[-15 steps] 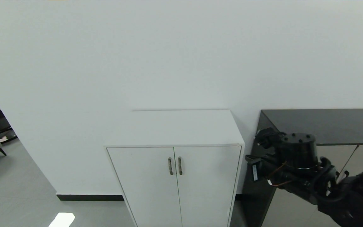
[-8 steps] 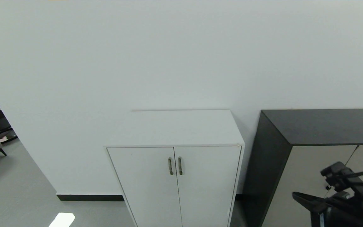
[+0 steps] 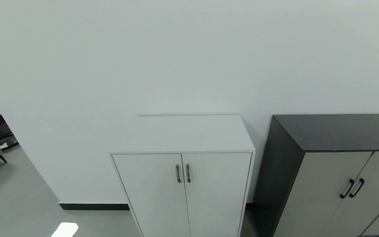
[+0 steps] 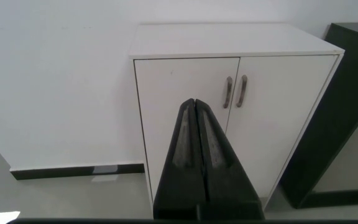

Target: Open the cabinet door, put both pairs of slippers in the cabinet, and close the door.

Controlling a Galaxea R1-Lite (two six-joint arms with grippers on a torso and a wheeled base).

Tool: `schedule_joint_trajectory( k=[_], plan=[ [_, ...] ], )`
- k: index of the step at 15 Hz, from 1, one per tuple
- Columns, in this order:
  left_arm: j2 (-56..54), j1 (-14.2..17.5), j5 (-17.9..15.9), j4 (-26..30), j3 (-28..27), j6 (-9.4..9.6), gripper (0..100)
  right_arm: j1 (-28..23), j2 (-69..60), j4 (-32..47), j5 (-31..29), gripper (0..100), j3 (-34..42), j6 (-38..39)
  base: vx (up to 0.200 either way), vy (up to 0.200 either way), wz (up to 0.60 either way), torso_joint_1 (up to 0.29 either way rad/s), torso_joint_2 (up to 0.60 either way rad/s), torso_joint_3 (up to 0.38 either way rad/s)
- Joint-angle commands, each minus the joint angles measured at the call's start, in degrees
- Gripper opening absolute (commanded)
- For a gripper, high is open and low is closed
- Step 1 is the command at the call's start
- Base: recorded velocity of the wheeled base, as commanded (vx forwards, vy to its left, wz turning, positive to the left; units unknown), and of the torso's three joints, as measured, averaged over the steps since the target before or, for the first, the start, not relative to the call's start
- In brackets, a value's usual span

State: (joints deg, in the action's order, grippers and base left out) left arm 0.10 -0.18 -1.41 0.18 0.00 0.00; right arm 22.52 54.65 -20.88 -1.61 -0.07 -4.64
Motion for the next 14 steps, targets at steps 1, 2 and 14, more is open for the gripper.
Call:
schedule_joint_trajectory(
  k=[1, 2, 14],
  plan=[
    [0.0, 0.0, 0.0, 0.0, 0.0, 0.00, 0, -0.2, -9.4, 4.5, 0.7, 0, 0.1, -0.7, 0.000, 0.000, 0.00, 0.000, 0.00, 0.000],
    [0.0, 0.0, 0.0, 0.0, 0.0, 0.00, 0, -0.2, -12.8, 8.5, 2.3, 0, 0.1, -0.7, 0.000, 0.000, 0.00, 0.000, 0.00, 0.000],
    [0.0, 0.0, -0.2, 0.0, 0.0, 0.00, 0, 1.5, -23.2, 20.4, 6.0, 0, 0.1, 1.2, 0.000, 0.000, 0.00, 0.000, 0.00, 0.000]
  ],
)
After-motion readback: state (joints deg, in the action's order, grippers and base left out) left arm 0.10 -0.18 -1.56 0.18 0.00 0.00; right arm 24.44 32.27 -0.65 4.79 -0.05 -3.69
